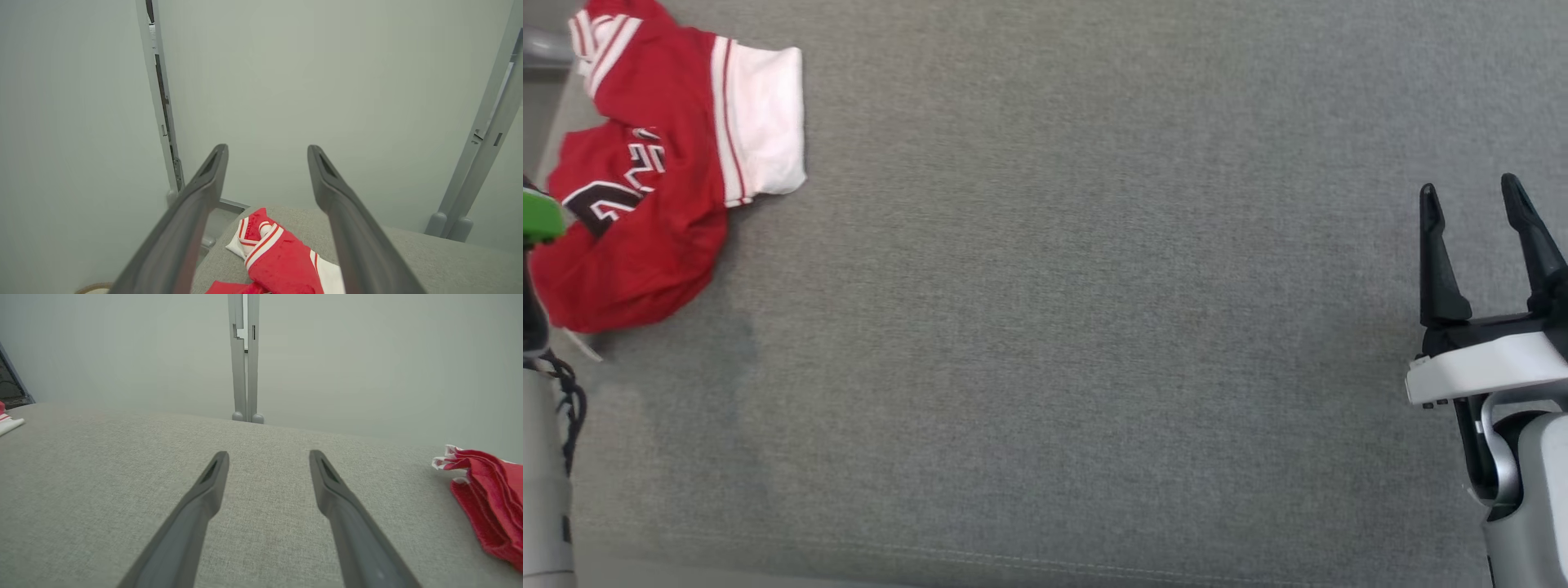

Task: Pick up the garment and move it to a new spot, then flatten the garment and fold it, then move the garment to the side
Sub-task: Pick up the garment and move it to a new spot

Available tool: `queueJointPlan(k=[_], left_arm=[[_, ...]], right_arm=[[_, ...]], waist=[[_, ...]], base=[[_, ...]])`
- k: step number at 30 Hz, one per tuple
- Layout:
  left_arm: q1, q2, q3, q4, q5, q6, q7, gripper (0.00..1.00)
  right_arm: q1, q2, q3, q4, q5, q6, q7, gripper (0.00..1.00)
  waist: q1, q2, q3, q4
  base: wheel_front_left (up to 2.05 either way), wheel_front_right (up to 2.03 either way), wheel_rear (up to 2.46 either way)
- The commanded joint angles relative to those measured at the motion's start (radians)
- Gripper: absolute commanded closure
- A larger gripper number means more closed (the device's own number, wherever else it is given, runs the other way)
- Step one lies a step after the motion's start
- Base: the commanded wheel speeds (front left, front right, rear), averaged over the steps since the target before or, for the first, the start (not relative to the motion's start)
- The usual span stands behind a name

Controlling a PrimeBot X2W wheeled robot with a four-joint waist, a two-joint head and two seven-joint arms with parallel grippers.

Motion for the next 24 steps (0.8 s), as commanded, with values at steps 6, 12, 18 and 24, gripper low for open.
queueJointPlan(k=[6,12,18,24], left_arm=[[-0.119,0.07,-0.006,0.159,-0.023,-0.03,0.039,0.0],[-0.178,0.088,-0.031,0.318,-0.061,-0.05,0.122,0.0],[-0.199,0.086,-0.065,0.455,-0.103,-0.062,0.204,0.0],[-0.21,0.08,-0.094,0.55,-0.136,-0.063,0.27,0.84]], right_arm=[[-0.002,0.002,-0.013,-0.045,-0.006,0.0,0.012,0.0],[-0.013,0.0,-0.018,-0.068,-0.011,0.0,0.02,0.0],[-0.017,-0.001,-0.02,-0.074,-0.013,0.0,0.027,0.0],[-0.028,0.006,-0.009,-0.07,-0.016,0.0,0.027,0.0]], waist=[[-0.0001,0.0,0.155,-0.129],[-0.0001,0.0,0.183,-0.134],[-0.0001,0.0,0.193,-0.136],[-0.0001,0.0,0.191,-0.138]], base=[[0.0,0.0,0.0],[0.0,0.0,0.0],[0.0,0.0,0.0],[0.0,0.0,0.0]])
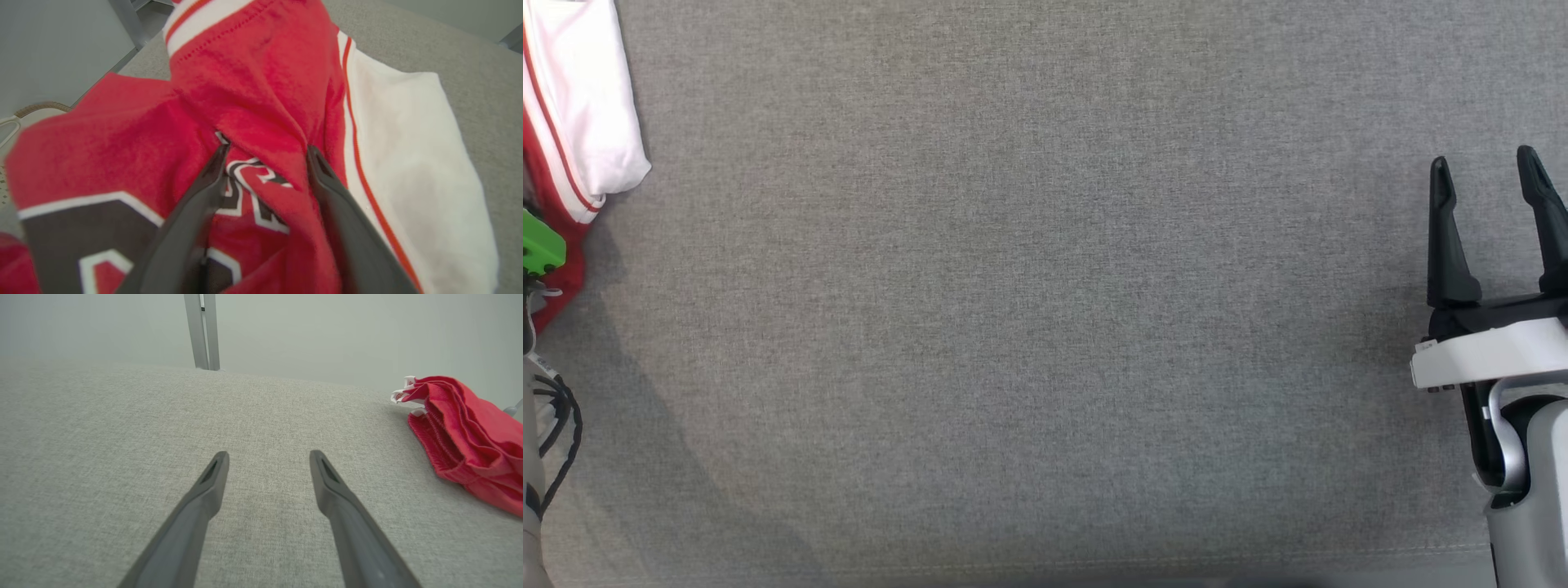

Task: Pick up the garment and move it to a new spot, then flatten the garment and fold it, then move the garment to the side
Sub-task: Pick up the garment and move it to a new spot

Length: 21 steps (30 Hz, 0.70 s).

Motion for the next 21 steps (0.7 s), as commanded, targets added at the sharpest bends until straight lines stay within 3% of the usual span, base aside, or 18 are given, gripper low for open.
queueJointPlan(k=[1,14,21], left_arm=[[-0.008,0.0,-0.011,0.015,-0.004,-0.001,0.007,1.0],[-0.021,0.054,-0.072,0.009,-0.015,-0.001,-0.171,1.0],[-0.049,0.098,-0.116,-0.081,0.021,-0.001,-0.248,1.0]], right_arm=[[-0.015,0.003,0.003,0.001,-0.004,0.0,0.002,0.0],[-0.017,0.024,0.027,0.076,0.017,0.0,-0.043,0.0],[0.0,0.052,0.04,0.151,0.031,0.0,-0.079,0.0]], waist=[[-0.0001,0.0,-0.002,-0.001],[-0.0001,0.0,-0.104,-0.011],[-0.0001,0.0,-0.205,-0.028]], base=[[0.0,0.0,0.0],[0.0,0.0,0.0],[0.0,0.0,0.0]])
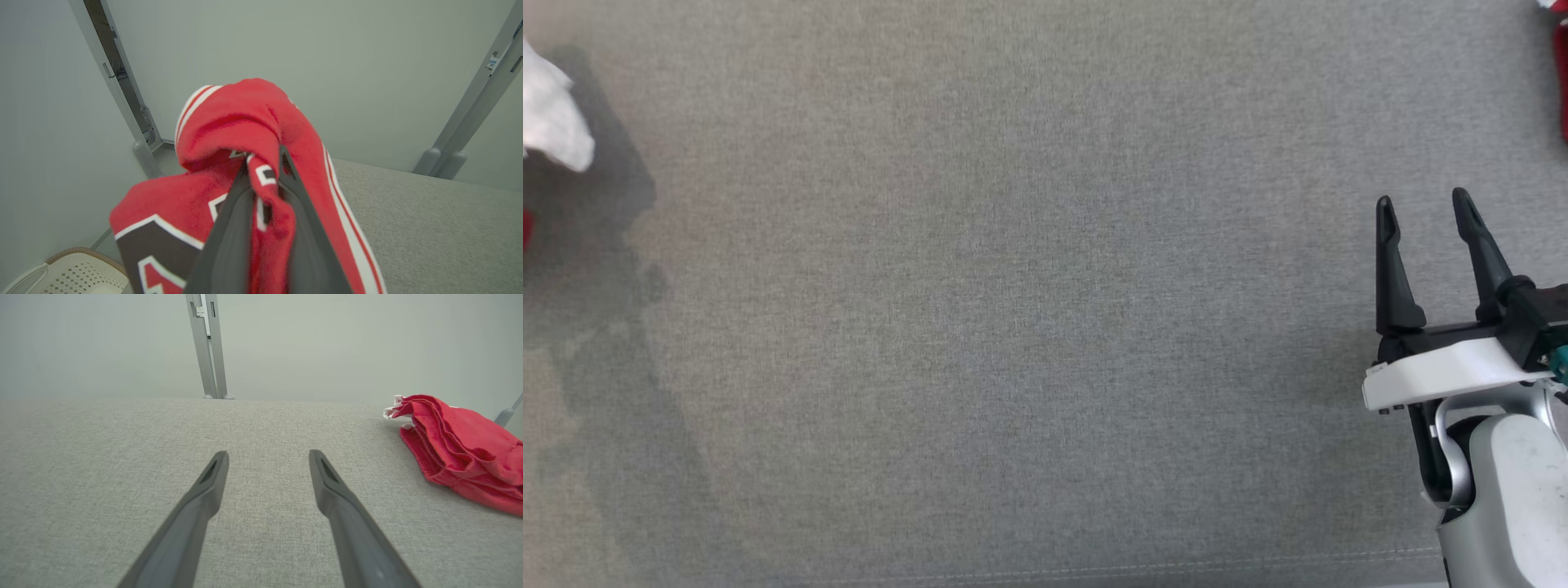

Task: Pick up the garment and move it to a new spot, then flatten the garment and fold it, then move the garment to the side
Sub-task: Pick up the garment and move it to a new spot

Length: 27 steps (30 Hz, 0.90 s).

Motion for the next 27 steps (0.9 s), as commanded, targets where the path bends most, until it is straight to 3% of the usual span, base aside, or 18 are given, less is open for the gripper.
queueJointPlan(k=[1,6,13,20,27], left_arm=[[-0.022,0.015,-0.006,-0.029,0.019,0.001,-0.012,1.0],[-0.056,0.022,-0.049,-0.17,0.053,0.006,-0.01,1.0],[-0.1,-0.006,-0.112,-0.417,0.087,0.027,0.085,1.0],[-0.124,-0.074,-0.196,-0.639,0.101,0.046,0.204,1.0],[-0.056,-0.144,-0.259,-0.712,0.093,0.066,0.244,1.0]], right_arm=[[0.009,0.004,0.001,0.012,0.008,0.0,-0.011,0.0],[0.019,0.023,-0.001,0.057,0.021,0.0,-0.036,0.0],[0.019,0.047,0.006,0.112,0.041,0.0,-0.063,0.0],[0.01,0.062,0.02,0.156,0.067,0.0,-0.077,0.0],[0.0,0.067,0.032,0.158,0.099,0.0,-0.078,0.0]], waist=[[-0.0001,0.0,-0.064,-0.018],[-0.0001,0.0,-0.115,-0.051],[-0.0001,0.0,-0.148,-0.142],[-0.0001,0.0,-0.145,-0.269],[-0.0001,0.0,-0.129,-0.365]], base=[[0.0,0.0,0.0],[0.0,0.0,0.0],[0.0,0.0,0.0],[0.0,0.0,0.0],[0.0,0.0,0.0]])
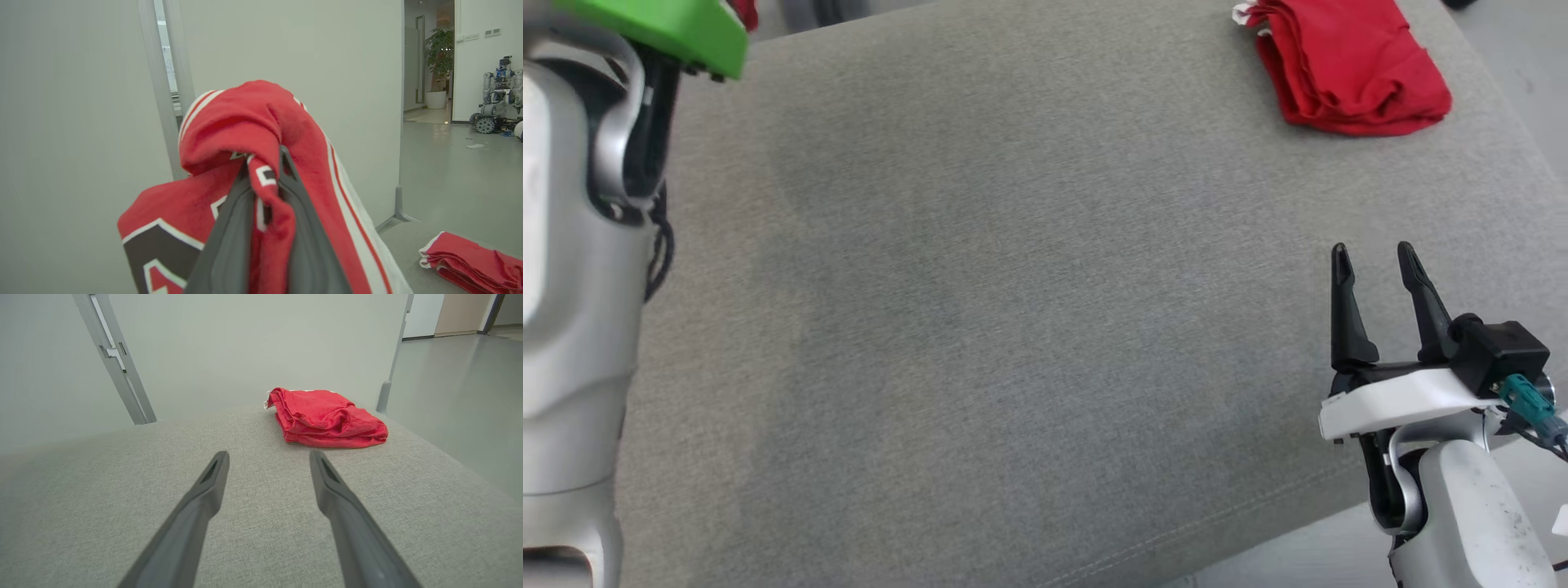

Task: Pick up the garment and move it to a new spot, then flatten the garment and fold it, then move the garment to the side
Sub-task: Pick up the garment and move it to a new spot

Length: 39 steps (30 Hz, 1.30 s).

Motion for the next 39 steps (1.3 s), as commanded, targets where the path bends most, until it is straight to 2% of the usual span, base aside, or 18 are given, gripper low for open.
queueJointPlan(k=[1,11,18,25,26,27,33,39], left_arm=[[0.036,-0.006,-0.004,-0.003,-0.009,0.008,-0.002,1.0],[0.262,-0.083,-0.087,0.069,-0.028,0.017,-0.057,1.0],[0.416,-0.16,-0.187,0.191,-0.026,-0.012,-0.108,1.0],[0.475,-0.224,-0.277,0.294,-0.027,-0.037,-0.151,1.0],[0.473,-0.23,-0.286,0.304,-0.027,-0.04,-0.163,0.78],[0.468,-0.233,-0.289,0.31,-0.023,-0.042,-0.174,0.01],[0.434,-0.238,-0.265,0.335,-0.032,-0.032,-0.245,0.0],[0.448,-0.199,-0.194,0.322,-0.046,-0.004,-0.273,0.0]], right_arm=[[-0.005,0.002,0.003,-0.007,0.013,0.0,-0.004,0.0],[-0.003,0.002,0.01,-0.018,0.035,0.0,-0.004,0.0],[-0.013,0.002,0.021,-0.014,0.031,0.0,-0.004,0.0],[-0.008,0.002,0.036,-0.004,0.029,0.0,-0.005,0.0],[-0.006,0.002,0.037,-0.001,0.026,0.0,-0.005,0.0],[-0.004,0.001,0.038,0.001,0.025,0.0,-0.005,0.0],[0.014,0.001,0.035,0.01,0.009,0.0,-0.005,0.0],[0.033,0.001,0.025,0.012,-0.015,0.0,-0.005,0.0]], waist=[[0.0,-0.0001,0.012,-0.075],[0.0,-0.0001,0.035,-0.083],[0.0,-0.0001,0.034,-0.061],[0.0,-0.0001,0.019,-0.039],[0.0,-0.0001,0.013,-0.034],[0.0,-0.0001,0.009,-0.03],[0.0,-0.0001,-0.045,0.011],[0.0,-0.0001,-0.097,0.075]], base=[[0.0,0.0,0.0],[0.0,0.0,0.0],[0.0,0.0,0.0],[0.0,0.0,0.0],[0.0,0.0,0.0],[0.0,0.0,0.0],[0.0,0.0,0.0],[0.0,0.0,0.0]])
